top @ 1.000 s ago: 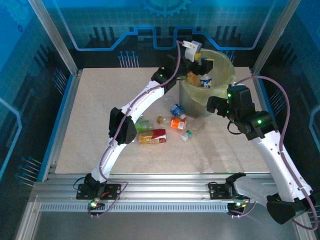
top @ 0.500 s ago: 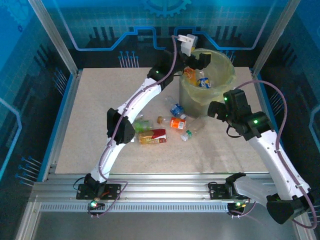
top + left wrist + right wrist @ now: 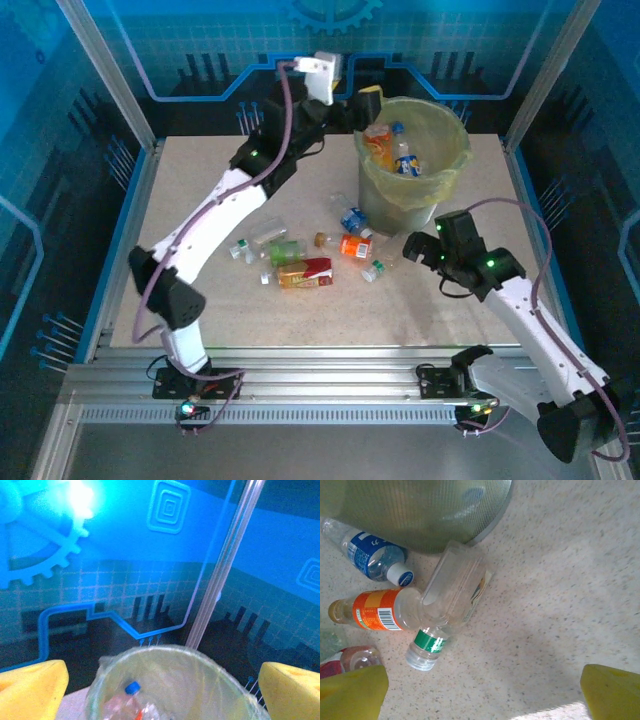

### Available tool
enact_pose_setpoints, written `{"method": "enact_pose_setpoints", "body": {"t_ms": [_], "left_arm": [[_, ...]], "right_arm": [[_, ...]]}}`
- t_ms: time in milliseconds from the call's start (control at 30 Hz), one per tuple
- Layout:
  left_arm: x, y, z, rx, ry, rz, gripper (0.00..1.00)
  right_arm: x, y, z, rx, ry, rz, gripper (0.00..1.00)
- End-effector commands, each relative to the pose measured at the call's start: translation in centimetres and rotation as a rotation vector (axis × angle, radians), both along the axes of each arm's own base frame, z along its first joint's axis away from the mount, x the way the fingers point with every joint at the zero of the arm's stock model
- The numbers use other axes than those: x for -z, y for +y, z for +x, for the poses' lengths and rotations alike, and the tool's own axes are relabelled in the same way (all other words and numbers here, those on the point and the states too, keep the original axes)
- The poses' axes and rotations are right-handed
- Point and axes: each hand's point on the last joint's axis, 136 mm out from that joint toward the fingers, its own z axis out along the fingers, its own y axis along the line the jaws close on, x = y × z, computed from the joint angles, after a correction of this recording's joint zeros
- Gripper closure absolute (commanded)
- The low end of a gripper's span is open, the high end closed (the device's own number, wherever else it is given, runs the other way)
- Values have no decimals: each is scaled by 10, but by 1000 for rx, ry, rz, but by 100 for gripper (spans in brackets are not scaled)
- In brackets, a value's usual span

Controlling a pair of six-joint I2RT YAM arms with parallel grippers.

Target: Put the plastic bottles in the bin

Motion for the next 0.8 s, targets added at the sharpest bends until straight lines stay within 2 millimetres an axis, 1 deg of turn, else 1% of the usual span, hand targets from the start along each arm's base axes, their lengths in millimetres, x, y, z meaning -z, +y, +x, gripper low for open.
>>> {"method": "enact_pose_setpoints", "body": {"t_ms": [0,67,167,267,367,567,667,767], "left_arm": [[17,31,-7,-108,32,-36,1],[34,51,-17,-149,74,-55,1],[62,77,-29,-205,143,-85,1],[87,100,-40,-259,199,-110,1],[107,119,-50,-300,234,-115,1],[141,159,-64,-399,298,-107,1],[152,176,-69,-434,322,-115,1],[159,186,-72,-455,336,-115,1]], "right_arm": [[12,17,5,30,-22,128,0],[21,24,6,25,-17,141,0],[31,34,10,16,-14,125,0],[37,43,16,8,-15,90,0],[43,55,24,-2,-17,72,0],[63,63,39,13,23,16,0],[69,67,48,6,34,-8,0],[72,66,56,13,30,-39,0]]}}
